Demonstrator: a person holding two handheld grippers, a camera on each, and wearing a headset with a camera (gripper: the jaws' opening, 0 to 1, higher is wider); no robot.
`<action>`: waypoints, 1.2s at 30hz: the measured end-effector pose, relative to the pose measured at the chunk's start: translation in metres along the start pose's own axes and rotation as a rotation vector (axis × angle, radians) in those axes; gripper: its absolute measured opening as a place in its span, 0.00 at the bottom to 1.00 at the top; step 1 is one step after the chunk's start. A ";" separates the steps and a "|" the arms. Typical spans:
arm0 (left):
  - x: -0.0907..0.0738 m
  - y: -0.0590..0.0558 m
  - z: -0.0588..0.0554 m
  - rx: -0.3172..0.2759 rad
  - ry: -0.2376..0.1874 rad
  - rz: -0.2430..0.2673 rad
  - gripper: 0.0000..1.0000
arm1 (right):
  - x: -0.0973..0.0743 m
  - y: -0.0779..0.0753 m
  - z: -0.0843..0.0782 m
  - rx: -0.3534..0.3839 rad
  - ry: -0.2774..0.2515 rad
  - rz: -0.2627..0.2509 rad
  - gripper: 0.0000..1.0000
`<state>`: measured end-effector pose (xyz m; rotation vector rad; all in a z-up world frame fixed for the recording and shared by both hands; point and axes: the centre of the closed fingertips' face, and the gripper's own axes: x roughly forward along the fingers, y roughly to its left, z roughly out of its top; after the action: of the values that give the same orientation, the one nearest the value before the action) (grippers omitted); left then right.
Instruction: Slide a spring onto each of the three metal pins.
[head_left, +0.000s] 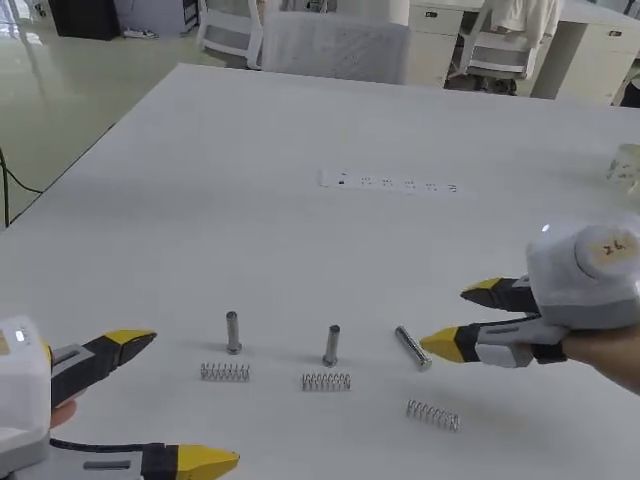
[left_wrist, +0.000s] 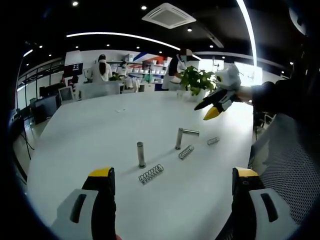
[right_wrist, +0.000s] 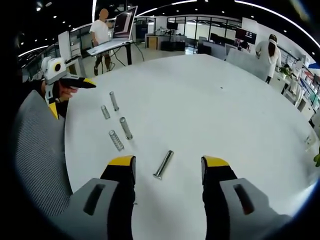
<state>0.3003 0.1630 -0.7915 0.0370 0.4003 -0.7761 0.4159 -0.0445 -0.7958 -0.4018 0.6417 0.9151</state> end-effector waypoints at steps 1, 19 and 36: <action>0.000 0.000 0.000 0.000 0.000 0.000 0.97 | 0.002 0.000 0.000 0.005 0.006 0.000 0.53; 0.000 0.002 -0.002 -0.004 0.005 -0.002 0.96 | 0.048 -0.005 -0.016 0.061 0.160 -0.028 0.31; 0.001 0.002 -0.002 -0.006 0.007 -0.009 0.96 | 0.062 -0.004 -0.028 0.109 0.244 -0.053 0.20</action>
<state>0.3017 0.1638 -0.7944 0.0323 0.4100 -0.7836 0.4373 -0.0252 -0.8577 -0.4343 0.8960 0.7832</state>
